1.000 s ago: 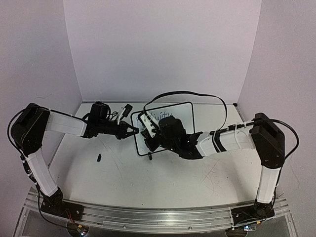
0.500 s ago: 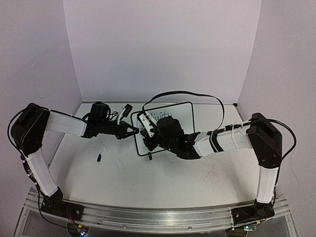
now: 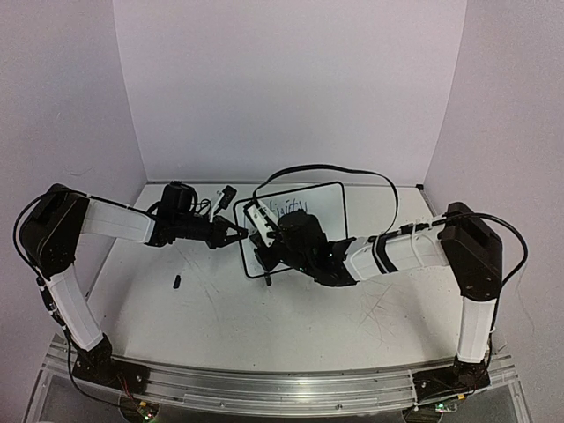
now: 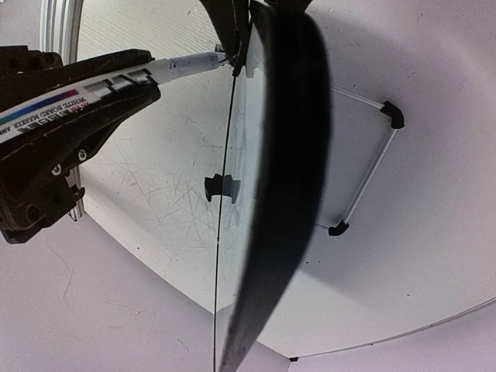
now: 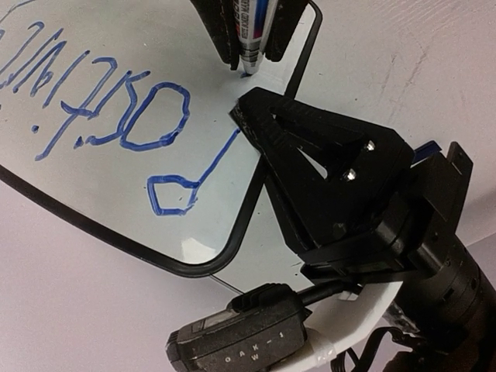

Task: Write a sentence on the whiteboard

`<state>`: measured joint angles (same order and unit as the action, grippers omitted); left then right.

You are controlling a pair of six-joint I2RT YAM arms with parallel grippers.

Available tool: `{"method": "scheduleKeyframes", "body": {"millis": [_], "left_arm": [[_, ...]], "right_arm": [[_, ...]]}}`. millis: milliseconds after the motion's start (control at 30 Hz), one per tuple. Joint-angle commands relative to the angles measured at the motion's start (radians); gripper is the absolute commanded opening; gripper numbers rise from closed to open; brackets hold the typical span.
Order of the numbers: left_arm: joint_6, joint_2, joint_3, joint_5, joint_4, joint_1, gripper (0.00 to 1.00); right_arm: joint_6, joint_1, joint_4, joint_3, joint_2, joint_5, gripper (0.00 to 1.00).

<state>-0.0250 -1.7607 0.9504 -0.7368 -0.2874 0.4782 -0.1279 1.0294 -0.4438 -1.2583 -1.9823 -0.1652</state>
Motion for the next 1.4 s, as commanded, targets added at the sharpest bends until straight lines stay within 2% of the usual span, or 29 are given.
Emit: {"method": "scheduleKeyframes", "body": {"millis": [0, 567, 1367], "left_arm": [[0.082, -0.008, 0.022, 0.267, 0.062, -0.025, 0.0], [0.082, -0.008, 0.023, 0.267, 0.066, -0.024, 0.0], [0.084, -0.008, 0.024, 0.266, 0.07, -0.024, 0.0]], "right_arm": [[0.031, -0.001, -0.005, 0.018, -0.008, -0.031, 0.0], [0.087, -0.001, -0.001, 0.08, -0.023, -0.01, 0.0], [0.062, -0.01, -0.028, 0.017, -0.003, -0.079, 0.0]]}}
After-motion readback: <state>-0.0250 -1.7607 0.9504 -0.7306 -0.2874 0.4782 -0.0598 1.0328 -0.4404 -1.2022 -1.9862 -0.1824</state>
